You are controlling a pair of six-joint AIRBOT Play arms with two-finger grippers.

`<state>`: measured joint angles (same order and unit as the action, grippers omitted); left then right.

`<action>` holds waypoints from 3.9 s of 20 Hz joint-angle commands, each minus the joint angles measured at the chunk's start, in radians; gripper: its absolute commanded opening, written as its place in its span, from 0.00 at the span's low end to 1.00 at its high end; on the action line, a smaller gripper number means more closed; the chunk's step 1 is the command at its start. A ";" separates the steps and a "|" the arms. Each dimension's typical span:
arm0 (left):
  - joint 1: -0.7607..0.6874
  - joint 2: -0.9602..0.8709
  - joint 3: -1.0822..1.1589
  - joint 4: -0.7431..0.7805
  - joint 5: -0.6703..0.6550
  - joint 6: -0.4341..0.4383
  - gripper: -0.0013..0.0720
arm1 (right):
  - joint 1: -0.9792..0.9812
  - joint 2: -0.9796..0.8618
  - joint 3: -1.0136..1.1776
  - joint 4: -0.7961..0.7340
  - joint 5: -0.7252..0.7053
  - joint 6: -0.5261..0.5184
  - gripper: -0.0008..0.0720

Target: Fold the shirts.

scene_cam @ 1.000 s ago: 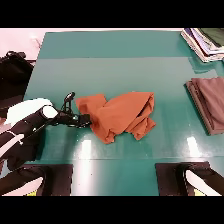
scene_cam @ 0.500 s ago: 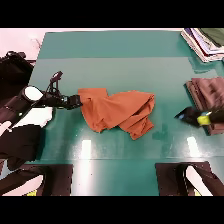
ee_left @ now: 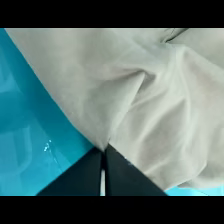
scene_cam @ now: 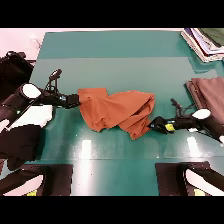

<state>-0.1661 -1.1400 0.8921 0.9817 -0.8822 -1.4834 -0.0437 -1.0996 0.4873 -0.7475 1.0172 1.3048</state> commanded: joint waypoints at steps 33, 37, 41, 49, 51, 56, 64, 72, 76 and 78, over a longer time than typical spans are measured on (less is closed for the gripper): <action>0.001 -0.130 0.994 0.334 -0.279 0.018 0.05 | -0.231 -0.083 1.164 -0.466 0.513 0.253 0.04; 0.001 -0.424 0.991 0.305 -0.208 0.006 0.05 | -0.172 -0.286 1.053 -0.510 0.420 0.267 0.04; 0.002 -0.539 0.992 0.323 -0.192 -0.068 0.79 | -0.149 -0.402 1.063 -0.446 0.282 0.266 0.31; 0.116 -0.362 0.896 0.320 -0.503 -0.080 0.76 | -0.196 -0.312 1.114 -0.351 0.436 0.147 0.54; 0.116 -0.244 0.649 0.319 -0.455 -0.080 0.76 | -0.190 -0.230 1.021 -0.349 0.411 0.141 0.54; 0.116 0.025 -0.006 0.229 -0.310 -0.087 0.76 | -0.153 -0.082 0.841 -0.344 0.323 0.141 0.54; 0.003 0.084 -0.361 -0.078 -0.074 0.042 0.76 | -0.149 -0.019 0.777 -0.316 0.301 0.141 0.54; -0.046 0.084 -0.316 -0.073 -0.062 -0.003 0.05 | -0.292 -0.013 0.698 -0.375 0.415 0.126 0.54; -0.046 0.084 -0.198 -0.073 -0.086 0.000 0.05 | -0.508 0.015 0.430 -0.397 0.340 0.126 0.30; -0.046 0.084 -0.160 -0.074 -0.084 -0.001 0.05 | -0.583 0.005 0.316 -0.385 0.288 0.124 0.26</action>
<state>-0.2108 -1.0569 0.6739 0.9085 -0.9615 -1.4834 -0.5129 -1.0950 0.9524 -1.1347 1.3609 1.4322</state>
